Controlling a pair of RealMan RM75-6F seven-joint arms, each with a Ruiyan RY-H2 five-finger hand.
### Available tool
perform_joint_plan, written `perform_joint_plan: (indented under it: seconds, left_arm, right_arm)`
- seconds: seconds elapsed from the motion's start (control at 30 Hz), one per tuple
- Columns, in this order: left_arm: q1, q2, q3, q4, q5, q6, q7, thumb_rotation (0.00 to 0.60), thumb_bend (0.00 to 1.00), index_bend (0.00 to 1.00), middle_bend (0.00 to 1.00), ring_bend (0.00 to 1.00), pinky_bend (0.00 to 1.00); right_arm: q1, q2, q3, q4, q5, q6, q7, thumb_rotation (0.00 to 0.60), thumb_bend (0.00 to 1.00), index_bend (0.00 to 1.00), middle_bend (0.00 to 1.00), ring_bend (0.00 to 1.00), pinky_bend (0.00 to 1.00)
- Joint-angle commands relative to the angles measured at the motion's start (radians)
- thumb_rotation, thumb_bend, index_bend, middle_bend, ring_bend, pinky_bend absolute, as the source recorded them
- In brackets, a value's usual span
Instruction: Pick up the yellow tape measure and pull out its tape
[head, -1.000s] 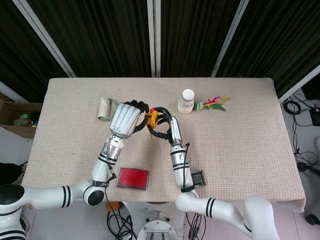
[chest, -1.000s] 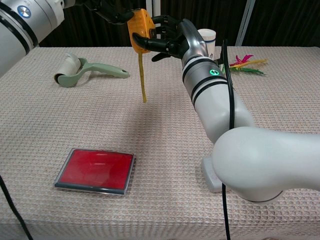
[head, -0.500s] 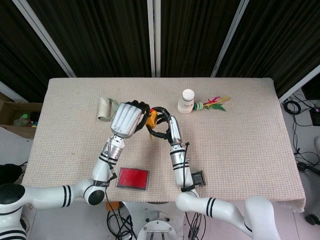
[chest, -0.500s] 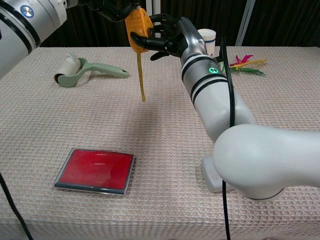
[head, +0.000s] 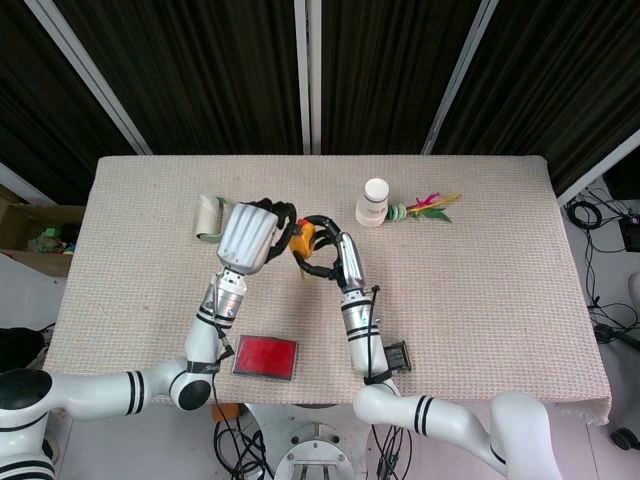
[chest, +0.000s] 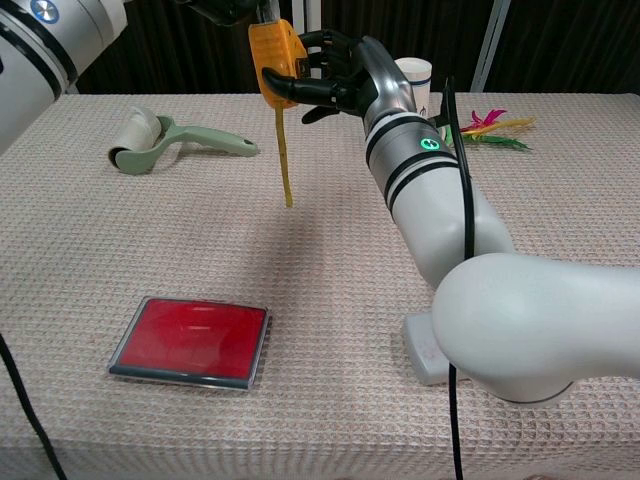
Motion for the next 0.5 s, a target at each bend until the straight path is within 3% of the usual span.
perform_joint_plan:
  seconds: [0.03, 0.27, 0.5]
  left_arm:
    - [0.008, 0.004, -0.004, -0.002, 0.006, 0.013, -0.012, 0.6, 0.52, 0.64, 0.63, 0.6, 0.79]
    - [0.039, 0.014, -0.027, -0.007, 0.03, 0.076, -0.067, 0.6, 0.53, 0.64, 0.63, 0.6, 0.79]
    - [0.076, 0.041, -0.074, -0.027, 0.031, 0.15, -0.104, 0.6, 0.54, 0.65, 0.64, 0.6, 0.79]
  right_arm:
    - [-0.004, 0.002, -0.002, 0.003, -0.001, 0.004, -0.004, 0.6, 0.35, 0.88, 0.72, 0.64, 0.5]
    - [-0.028, 0.021, -0.02, 0.012, -0.001, 0.017, -0.031, 0.6, 0.35, 0.88, 0.72, 0.64, 0.5]
    - [-0.085, 0.04, -0.072, 0.022, -0.004, 0.032, -0.039, 0.6, 0.35, 0.88, 0.72, 0.64, 0.5]
